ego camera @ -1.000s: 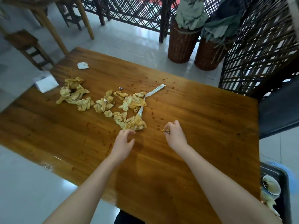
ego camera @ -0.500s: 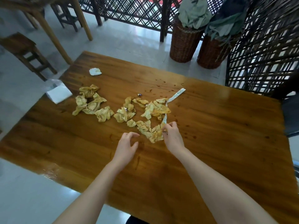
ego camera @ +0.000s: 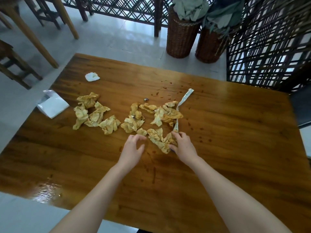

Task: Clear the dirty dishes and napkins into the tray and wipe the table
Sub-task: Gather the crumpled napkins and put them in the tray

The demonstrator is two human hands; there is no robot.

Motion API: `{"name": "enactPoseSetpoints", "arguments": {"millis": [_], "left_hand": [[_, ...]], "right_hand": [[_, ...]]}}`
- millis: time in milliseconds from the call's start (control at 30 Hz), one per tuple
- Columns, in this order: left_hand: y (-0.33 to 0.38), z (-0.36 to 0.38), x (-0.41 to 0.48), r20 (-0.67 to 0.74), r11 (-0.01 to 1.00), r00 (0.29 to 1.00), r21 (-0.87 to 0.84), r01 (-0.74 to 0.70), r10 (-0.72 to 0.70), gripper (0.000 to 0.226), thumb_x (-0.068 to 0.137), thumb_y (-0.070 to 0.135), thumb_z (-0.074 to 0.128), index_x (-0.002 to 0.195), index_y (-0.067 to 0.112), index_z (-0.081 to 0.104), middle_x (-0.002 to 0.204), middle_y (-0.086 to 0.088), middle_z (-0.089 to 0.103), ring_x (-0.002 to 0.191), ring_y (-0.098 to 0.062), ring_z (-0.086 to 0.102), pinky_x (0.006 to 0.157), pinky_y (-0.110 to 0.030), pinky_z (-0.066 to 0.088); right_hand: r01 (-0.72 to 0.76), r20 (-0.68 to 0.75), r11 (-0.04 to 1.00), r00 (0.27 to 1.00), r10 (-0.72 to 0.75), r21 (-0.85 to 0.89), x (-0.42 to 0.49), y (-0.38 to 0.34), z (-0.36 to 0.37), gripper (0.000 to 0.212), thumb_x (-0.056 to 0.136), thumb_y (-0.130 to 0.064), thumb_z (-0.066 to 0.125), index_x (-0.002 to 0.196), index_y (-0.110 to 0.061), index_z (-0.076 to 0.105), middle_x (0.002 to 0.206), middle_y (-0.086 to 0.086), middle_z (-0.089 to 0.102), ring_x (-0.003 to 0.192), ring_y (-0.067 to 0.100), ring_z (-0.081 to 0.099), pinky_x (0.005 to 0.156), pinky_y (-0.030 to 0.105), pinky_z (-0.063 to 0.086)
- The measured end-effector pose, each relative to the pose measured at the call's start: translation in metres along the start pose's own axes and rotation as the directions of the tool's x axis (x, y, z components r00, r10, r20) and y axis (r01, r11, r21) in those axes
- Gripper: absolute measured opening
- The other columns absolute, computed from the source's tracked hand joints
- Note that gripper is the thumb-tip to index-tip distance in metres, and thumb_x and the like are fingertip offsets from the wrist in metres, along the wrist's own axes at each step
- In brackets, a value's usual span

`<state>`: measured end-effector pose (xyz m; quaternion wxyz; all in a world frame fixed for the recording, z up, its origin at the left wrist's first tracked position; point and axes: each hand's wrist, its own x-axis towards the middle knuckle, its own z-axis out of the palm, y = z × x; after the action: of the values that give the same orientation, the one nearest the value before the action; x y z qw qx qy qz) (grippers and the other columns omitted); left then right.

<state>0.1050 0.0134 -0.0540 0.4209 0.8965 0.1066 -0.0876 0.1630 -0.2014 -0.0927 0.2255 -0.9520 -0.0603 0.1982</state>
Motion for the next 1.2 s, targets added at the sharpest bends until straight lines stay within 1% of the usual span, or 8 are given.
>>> {"name": "enactPoseSetpoints", "arguments": {"millis": [267,333,467,567,833,967,1100,1200], "left_hand": [[0.006,-0.001,0.018,0.042,0.999,0.998,0.010,-0.050,0.049,0.026,0.095,0.008,0.055,0.118,0.019,0.060,0.115,0.005,0.050,0.108,-0.006,0.047,0.093,-0.019,0.036],[0.007,0.000,0.020,0.053,0.998,0.996,0.011,-0.068,0.067,0.026,0.095,0.008,0.055,0.118,0.018,0.060,0.115,0.004,0.050,0.107,-0.007,0.048,0.093,-0.019,0.037],[0.008,0.003,0.026,0.080,0.997,0.994,0.015,-0.074,0.073,0.024,0.095,0.010,0.055,0.118,0.018,0.060,0.114,0.003,0.050,0.105,-0.010,0.050,0.090,-0.019,0.038],[0.009,0.006,0.029,0.096,0.996,0.992,0.027,-0.081,0.078,0.023,0.095,0.011,0.055,0.117,0.019,0.060,0.114,0.004,0.050,0.104,-0.010,0.050,0.090,-0.019,0.038],[0.028,0.020,0.040,0.171,0.988,0.979,0.081,-0.129,0.113,0.024,0.096,0.014,0.055,0.118,0.022,0.058,0.115,0.004,0.048,0.103,-0.011,0.049,0.086,-0.021,0.040],[0.042,0.030,0.044,0.200,0.984,0.970,0.085,-0.156,0.136,0.023,0.096,0.015,0.055,0.117,0.022,0.059,0.115,0.002,0.049,0.102,-0.017,0.052,0.086,-0.028,0.046],[0.049,0.035,0.048,0.211,0.983,0.967,0.085,-0.164,0.143,0.024,0.094,0.016,0.058,0.118,0.021,0.059,0.115,0.001,0.049,0.106,-0.018,0.053,0.093,-0.029,0.046],[0.053,0.038,0.052,0.241,0.981,0.960,0.098,-0.169,0.142,0.041,0.090,0.019,0.065,0.129,0.022,0.052,0.124,0.000,0.049,0.116,-0.018,0.051,0.096,-0.026,0.042]], "right_hand": [[0.045,0.163,0.990,0.986,-0.023,-0.130,-0.006,0.001,-0.007,0.075,0.092,-0.035,0.060,0.152,-0.026,0.016,0.157,0.007,0.014,0.140,0.029,0.019,0.108,0.043,0.035],[0.083,0.178,0.978,0.983,-0.049,-0.190,-0.009,0.003,-0.008,0.075,0.090,-0.028,0.064,0.151,-0.023,0.020,0.156,0.008,0.015,0.138,0.031,0.022,0.105,0.042,0.037],[0.102,0.054,0.978,0.994,-0.094,-0.180,-0.012,0.004,-0.005,0.051,0.090,-0.015,0.063,0.137,-0.017,0.041,0.136,0.006,0.039,0.118,0.025,0.040,0.086,0.036,0.049],[0.074,-0.013,0.992,0.997,-0.076,-0.106,-0.017,0.007,-0.005,0.039,0.091,-0.011,0.059,0.128,-0.017,0.049,0.118,0.001,0.047,0.105,0.019,0.046,0.074,0.032,0.050],[0.014,-0.157,0.992,0.988,0.006,0.126,-0.029,0.017,-0.029,0.035,0.089,-0.009,0.063,0.122,-0.018,0.058,0.109,-0.005,0.055,0.101,0.013,0.054,0.086,0.028,0.051],[0.040,-0.233,0.981,0.973,0.006,0.191,-0.034,0.022,-0.046,0.030,0.087,-0.007,0.065,0.116,-0.016,0.062,0.101,-0.009,0.052,0.093,0.007,0.052,0.077,0.014,0.043],[0.049,-0.269,0.970,0.963,0.017,0.237,-0.040,0.027,-0.060,0.026,0.086,-0.006,0.066,0.110,-0.016,0.063,0.098,-0.012,0.051,0.091,0.005,0.051,0.079,0.014,0.040],[0.045,-0.296,0.960,0.954,0.041,0.277,-0.044,0.030,-0.067,0.026,0.085,-0.007,0.068,0.106,-0.021,0.063,0.094,-0.017,0.051,0.086,0.000,0.051,0.073,0.006,0.038]]}}
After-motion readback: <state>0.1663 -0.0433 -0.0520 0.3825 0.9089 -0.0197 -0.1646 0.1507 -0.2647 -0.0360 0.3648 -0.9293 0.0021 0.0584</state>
